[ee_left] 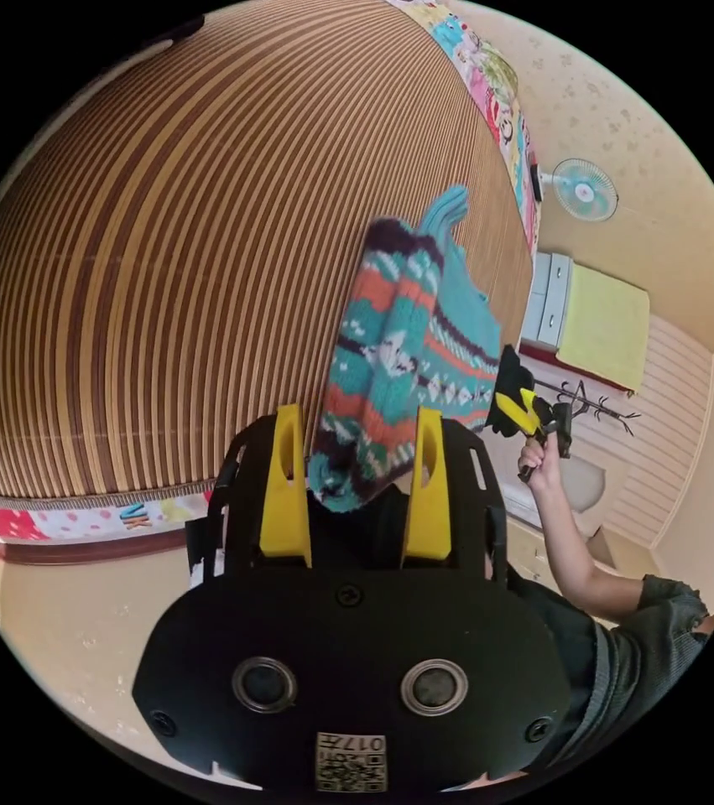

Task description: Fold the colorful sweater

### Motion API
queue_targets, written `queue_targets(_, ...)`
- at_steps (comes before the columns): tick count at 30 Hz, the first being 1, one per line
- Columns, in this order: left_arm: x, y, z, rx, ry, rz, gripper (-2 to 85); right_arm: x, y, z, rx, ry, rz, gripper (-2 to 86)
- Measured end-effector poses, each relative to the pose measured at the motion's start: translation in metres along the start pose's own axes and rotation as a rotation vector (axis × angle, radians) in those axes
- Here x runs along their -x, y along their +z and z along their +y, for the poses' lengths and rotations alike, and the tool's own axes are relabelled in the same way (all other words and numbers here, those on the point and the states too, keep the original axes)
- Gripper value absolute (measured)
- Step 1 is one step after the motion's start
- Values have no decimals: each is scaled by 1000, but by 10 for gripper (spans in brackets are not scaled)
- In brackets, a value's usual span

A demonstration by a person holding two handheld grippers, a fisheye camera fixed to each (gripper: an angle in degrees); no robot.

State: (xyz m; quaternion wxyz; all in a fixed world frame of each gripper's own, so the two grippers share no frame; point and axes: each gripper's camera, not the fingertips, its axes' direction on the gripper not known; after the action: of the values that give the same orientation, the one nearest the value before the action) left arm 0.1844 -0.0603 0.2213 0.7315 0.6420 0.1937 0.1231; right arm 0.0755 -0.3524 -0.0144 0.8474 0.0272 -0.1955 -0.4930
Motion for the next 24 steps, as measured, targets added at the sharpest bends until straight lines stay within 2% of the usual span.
queue_targets(3,13,26,-3,51,8,144,161,37,66,-18,156,-41,-18,153)
queue_targets(5,20,34,-7,73,-12,152,155,62,106,-34,279,-55,19,166)
queue_targets(10,-16,25,-2,87,155,115,97,145,179,-77,508,-134,309,231)
queue_targets(13,-57,15,13,26,225,61,82,192,223,-95,654,-190,554,246)
queue_targets(15,-86,12,21,-14,264,-9,79,209,266,-96,822,-221,855,235)
queue_targets(16,-104,13,26,-36,288,-60,77,211,274,-96,847,-232,904,224)
queue_targets(18,-126,18,33,-65,308,-141,77,208,298,-87,971,-333,1136,161)
queue_targets(21,-143,27,40,-86,313,-240,78,208,267,-85,957,-386,1025,111)
queue_targets(22,-144,25,45,-116,316,-223,78,208,252,-85,924,-392,984,105)
queue_targets(24,-144,15,54,-169,351,-116,78,200,169,-83,779,-383,744,90)
